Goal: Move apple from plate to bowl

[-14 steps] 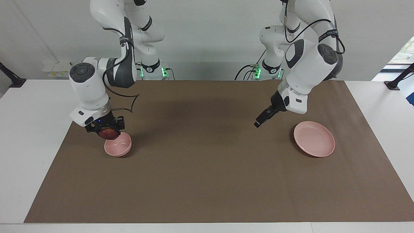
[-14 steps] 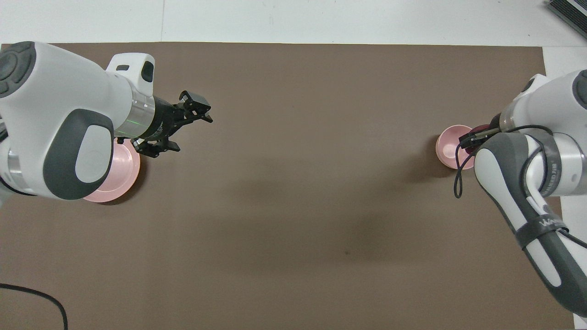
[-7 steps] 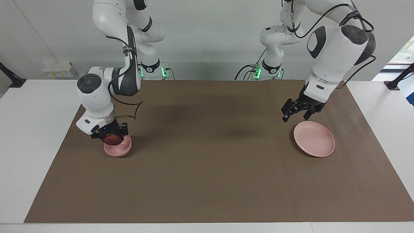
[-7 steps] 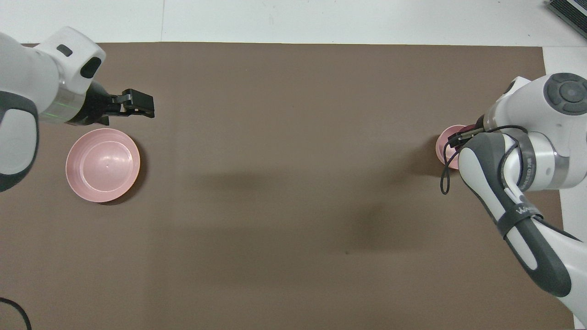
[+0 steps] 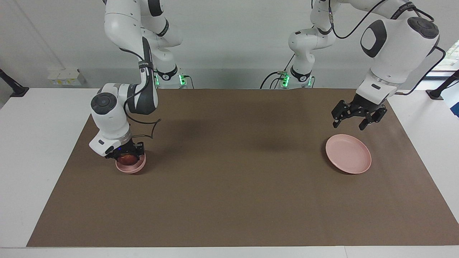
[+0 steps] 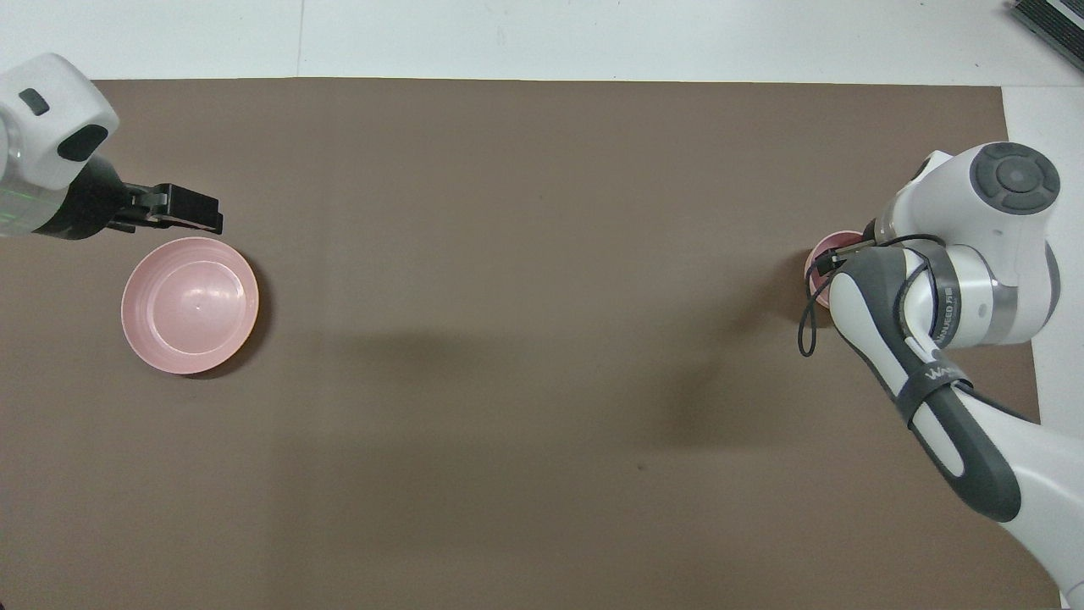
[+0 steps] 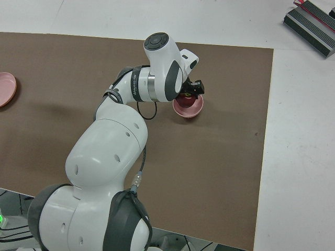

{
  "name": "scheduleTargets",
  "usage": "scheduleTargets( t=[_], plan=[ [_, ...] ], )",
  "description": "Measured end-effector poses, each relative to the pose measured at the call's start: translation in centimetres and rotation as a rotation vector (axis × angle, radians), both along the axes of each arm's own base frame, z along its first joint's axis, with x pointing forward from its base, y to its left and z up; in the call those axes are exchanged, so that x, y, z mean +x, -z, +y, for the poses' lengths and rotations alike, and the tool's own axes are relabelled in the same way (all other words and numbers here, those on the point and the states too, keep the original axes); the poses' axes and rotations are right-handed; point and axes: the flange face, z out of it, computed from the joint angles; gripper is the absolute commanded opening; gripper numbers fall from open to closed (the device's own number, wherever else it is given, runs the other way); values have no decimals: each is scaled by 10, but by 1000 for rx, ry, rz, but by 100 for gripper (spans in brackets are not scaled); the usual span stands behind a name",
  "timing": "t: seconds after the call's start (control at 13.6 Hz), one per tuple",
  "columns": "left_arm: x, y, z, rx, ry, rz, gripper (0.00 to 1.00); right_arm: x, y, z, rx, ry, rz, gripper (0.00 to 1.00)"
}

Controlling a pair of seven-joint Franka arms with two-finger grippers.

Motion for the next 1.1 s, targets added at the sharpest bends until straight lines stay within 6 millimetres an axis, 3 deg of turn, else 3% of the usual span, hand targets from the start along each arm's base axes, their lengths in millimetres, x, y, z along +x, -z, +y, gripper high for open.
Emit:
scheduleTargets(
  t=[0.15,0.29,0.37,0.59,0.81,1.1],
  plan=[
    [-8,-11,10,16,-12,2,100,1,7,0,-1,9,4,4],
    [-9,-20,21,40,-16,-16,100,2,14,0,-2,23,3,34],
    [-8,-27,22,46,-14,-32,100,2,18,0,-3,29,5,57],
    [-10,-35,14,52,3,-37,100,2,22,0,-4,35,9,100],
    [-21,-46,7,53,21,-24,100,2,22,1,-2,38,9,100],
    [-32,-53,14,59,15,9,100,3,14,2,26,62,-4,100]
  ],
)
